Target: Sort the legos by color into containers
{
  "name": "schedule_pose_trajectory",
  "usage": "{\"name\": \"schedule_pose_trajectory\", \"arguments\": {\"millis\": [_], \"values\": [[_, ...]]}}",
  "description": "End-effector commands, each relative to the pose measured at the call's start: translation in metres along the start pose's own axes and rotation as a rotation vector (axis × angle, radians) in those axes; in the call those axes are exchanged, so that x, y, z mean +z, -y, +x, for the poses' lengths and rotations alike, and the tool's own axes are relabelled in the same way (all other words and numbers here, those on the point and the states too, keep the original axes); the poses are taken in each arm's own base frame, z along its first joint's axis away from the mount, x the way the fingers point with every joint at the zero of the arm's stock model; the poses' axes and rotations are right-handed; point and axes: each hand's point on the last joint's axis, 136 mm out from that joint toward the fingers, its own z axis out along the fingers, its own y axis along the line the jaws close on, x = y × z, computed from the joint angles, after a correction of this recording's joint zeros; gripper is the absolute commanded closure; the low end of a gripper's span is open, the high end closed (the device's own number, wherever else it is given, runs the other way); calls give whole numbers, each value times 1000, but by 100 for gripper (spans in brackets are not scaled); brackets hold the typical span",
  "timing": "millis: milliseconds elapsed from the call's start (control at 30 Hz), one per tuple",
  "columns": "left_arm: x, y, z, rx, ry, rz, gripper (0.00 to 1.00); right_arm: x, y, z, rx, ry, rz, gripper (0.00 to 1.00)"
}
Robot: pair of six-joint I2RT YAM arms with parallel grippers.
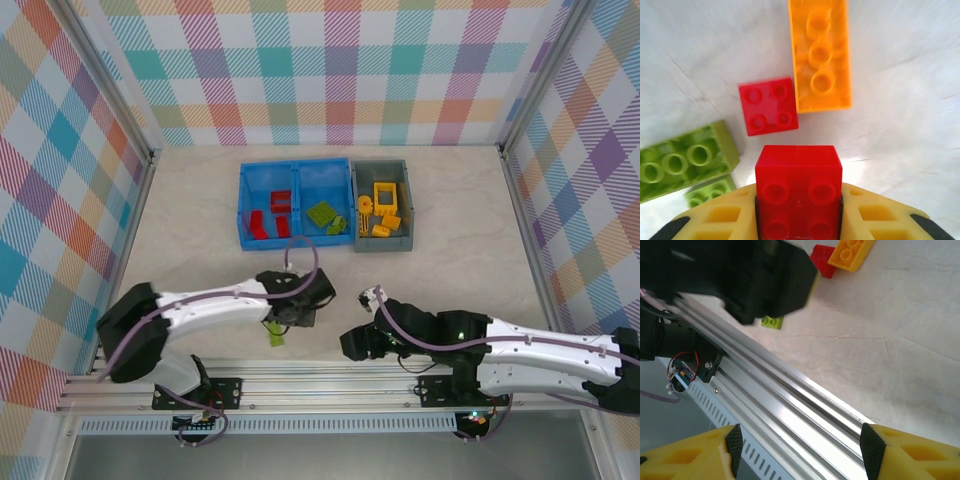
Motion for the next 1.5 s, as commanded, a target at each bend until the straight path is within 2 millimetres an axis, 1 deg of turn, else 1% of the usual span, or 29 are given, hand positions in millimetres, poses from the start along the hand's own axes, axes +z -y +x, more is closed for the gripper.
{"name": "schedule_pose_trajectory", "arguments": {"millis": [0,100,200,233,333,400,467,533,633,733,800,967,1067,1100,1167,1200,1333,1400,1467], "values": [[-47,-21,-41,-71,87,37,70,-2,-25,-29,-85,61,-13,35],[-59,-40,-73,-129,99,78,70,9,-47,-55,-140,103,-1,34],[-59,-59,-109,-163,106,77,69,19,-69,-90,-167,182,-4,34],[-55,-66,-121,-178,105,75,70,20,-74,-105,-160,209,-1,34],[-39,-84,-153,-213,87,56,70,27,-76,-140,-121,253,28,35],[-26,-93,-171,-228,79,47,70,33,-75,-158,-95,264,39,35],[-12,-103,-187,-253,66,32,70,39,-72,-170,-69,262,50,35],[6,-111,-200,-281,46,25,70,47,-72,-177,-54,254,37,35],[28,-115,-219,-309,25,36,70,60,-69,-183,-25,229,20,35],[46,-118,-233,-322,16,30,70,68,-70,-186,-13,224,-4,35],[56,-121,-238,-332,4,26,70,71,-71,-186,-9,222,-13,35],[81,-126,-241,-356,-25,22,69,79,-72,-183,4,206,-25,35],[88,-128,-238,-362,-46,4,63,81,-70,-181,10,198,-24,35],[87,-128,-237,-363,-47,2,59,82,-70,-180,11,194,-25,35],[80,-128,-239,-369,-29,8,50,84,-68,-178,7,186,-22,34],[73,-127,-241,-370,-17,16,47,85,-67,-176,6,182,-17,34],[41,-122,-252,-383,43,61,38,83,-59,-170,3,176,5,34],[26,-118,-256,-386,69,86,38,81,-54,-167,3,176,17,34],[6,-116,-260,-392,101,109,40,79,-48,-162,6,174,37,34]]}}
